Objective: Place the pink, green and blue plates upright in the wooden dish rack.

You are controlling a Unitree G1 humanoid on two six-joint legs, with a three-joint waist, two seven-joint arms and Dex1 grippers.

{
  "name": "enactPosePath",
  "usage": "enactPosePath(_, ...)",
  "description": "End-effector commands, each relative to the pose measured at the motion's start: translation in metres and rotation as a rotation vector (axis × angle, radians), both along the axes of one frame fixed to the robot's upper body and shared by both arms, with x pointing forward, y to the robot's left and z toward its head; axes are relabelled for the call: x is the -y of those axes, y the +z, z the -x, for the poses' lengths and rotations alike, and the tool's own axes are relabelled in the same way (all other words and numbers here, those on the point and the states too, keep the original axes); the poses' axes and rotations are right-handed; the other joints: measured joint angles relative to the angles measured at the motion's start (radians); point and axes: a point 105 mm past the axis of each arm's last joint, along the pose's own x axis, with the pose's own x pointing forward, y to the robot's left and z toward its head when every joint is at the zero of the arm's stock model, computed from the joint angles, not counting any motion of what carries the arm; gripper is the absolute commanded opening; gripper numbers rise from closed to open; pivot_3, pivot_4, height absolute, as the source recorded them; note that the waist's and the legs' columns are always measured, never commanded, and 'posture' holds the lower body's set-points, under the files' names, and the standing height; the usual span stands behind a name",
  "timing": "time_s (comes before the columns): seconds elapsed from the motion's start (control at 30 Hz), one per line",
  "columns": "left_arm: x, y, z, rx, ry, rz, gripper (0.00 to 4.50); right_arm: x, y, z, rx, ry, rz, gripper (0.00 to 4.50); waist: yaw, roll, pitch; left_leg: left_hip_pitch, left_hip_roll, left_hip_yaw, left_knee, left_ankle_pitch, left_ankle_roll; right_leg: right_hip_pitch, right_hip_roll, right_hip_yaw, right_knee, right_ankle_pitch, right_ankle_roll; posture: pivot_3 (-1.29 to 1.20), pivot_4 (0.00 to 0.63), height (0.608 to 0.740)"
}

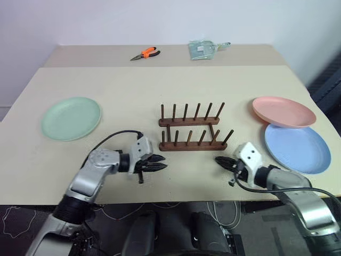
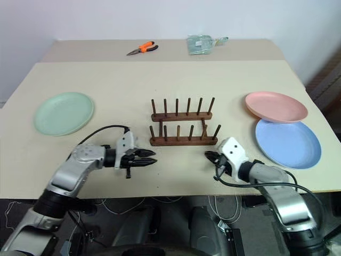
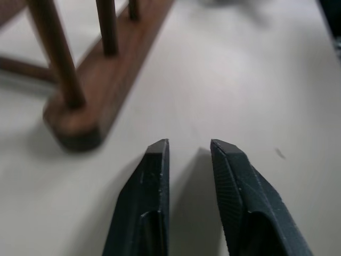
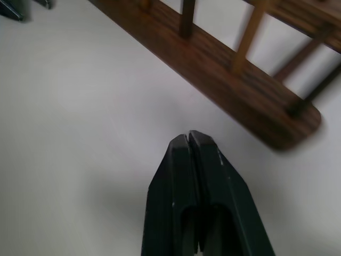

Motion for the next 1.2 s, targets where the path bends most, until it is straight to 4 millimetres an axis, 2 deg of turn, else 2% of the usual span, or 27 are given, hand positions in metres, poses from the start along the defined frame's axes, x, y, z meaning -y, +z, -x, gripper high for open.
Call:
enactPosePath(0.03,-0.002,-0.017,-0.025,0.063,0.177,-0.081,1.18,0.009,0.001,-0.024,0.091,-0.116,0.089,0.01,0.001,0.000,0.000,0.000,0.000,0.000,0.000,0.000,0.000,0.001,0.000,0.000,0.000,0.000,0.000,0.00,0.150,0.738)
enactPosePath(0.2,-0.010,-0.018,-0.065,0.141,0.431,-0.078,1.18,0.009,0.003,-0.061,0.176,-0.243,0.122,0.01,-0.003,-0.001,-0.001,0.004,-0.001,0.000,0.001,0.000,0.000,0.004,0.001,0.000,0.000,0.000,0.000,0.00,0.150,0.738)
enactPosePath(0.33,-0.009,-0.015,-0.079,0.160,0.491,-0.054,1.18,0.010,0.005,-0.081,0.210,-0.290,0.136,0.01,-0.008,-0.001,-0.002,0.009,-0.001,0.000,0.000,0.000,0.000,0.008,0.002,0.000,0.000,0.001,0.001,0.00,0.150,0.738)
enactPosePath(0.43,-0.006,-0.013,-0.080,0.173,0.470,-0.051,1.18,0.013,0.011,-0.088,0.226,-0.292,0.128,0.01,-0.010,-0.001,-0.002,0.014,-0.001,0.000,-0.001,0.000,0.000,0.013,0.002,0.000,0.000,0.000,0.001,0.00,0.150,0.738)
enactPosePath(0.53,-0.004,-0.009,-0.075,0.180,0.437,-0.035,1.17,0.021,0.025,-0.085,0.257,-0.271,0.130,0.83,-0.011,-0.001,-0.002,0.015,-0.001,0.000,-0.002,0.000,0.000,0.014,0.002,0.000,0.000,0.000,0.001,0.00,0.150,0.738)
enactPosePath(0.67,0.005,0.012,-0.058,0.209,0.335,0.055,1.17,0.055,0.076,-0.066,0.425,-0.224,0.280,2.76,-0.010,0.001,0.000,0.014,-0.001,0.000,-0.004,0.000,0.000,0.013,0.001,0.000,0.000,0.000,0.001,0.00,0.150,0.738)
enactPosePath(0.73,0.011,0.020,-0.049,0.204,0.290,0.099,1.17,0.075,0.094,-0.058,0.465,-0.226,0.389,3.83,-0.008,0.002,0.001,0.013,-0.001,0.000,-0.004,-0.001,0.001,0.012,0.001,0.000,0.000,-0.001,0.002,0.00,0.150,0.738)
enactPosePath(0.83,0.021,0.029,-0.037,0.195,0.218,0.145,1.17,0.107,0.110,-0.050,0.476,-0.250,0.577,3.83,-0.006,0.002,0.001,0.014,-0.001,0.000,-0.003,-0.001,0.001,0.013,0.001,0.000,-0.001,-0.001,0.002,0.00,0.150,0.738)
enactPosePath(0.9,0.027,0.034,-0.032,0.184,0.183,0.176,1.17,0.123,0.109,-0.044,0.451,-0.242,0.702,3.83,-0.004,0.001,0.001,0.013,0.000,0.000,-0.003,-0.001,0.001,0.013,0.001,-0.001,-0.002,-0.002,0.001,0.00,0.150,0.738)
enactPosePath(1.0,0.038,0.042,-0.027,0.180,0.137,0.214,1.17,0.138,0.102,-0.043,0.412,-0.245,0.786,3.83,-0.005,0.001,0.001,0.013,0.000,0.001,-0.004,-0.001,0.001,0.013,0.001,0.000,-0.003,-0.002,0.001,0.00,0.150,0.738)
enactPosePath(1.17,0.053,0.057,-0.017,0.162,0.055,0.281,1.17,0.163,0.081,-0.057,0.400,-0.286,0.930,3.83,-0.008,0.001,0.002,0.013,0.000,0.002,-0.003,-0.001,0.001,0.013,0.001,0.000,-0.003,-0.002,0.001,0.00,0.150,0.738)
enactPosePath(1.2,0.055,0.059,-0.014,0.161,0.041,0.285,1.17,0.166,0.077,-0.060,0.396,-0.294,0.949,3.60,-0.009,0.002,0.002,0.013,0.000,0.002,-0.003,-0.001,0.001,0.013,0.001,0.000,-0.003,-0.002,0.001,0.00,0.150,0.738)
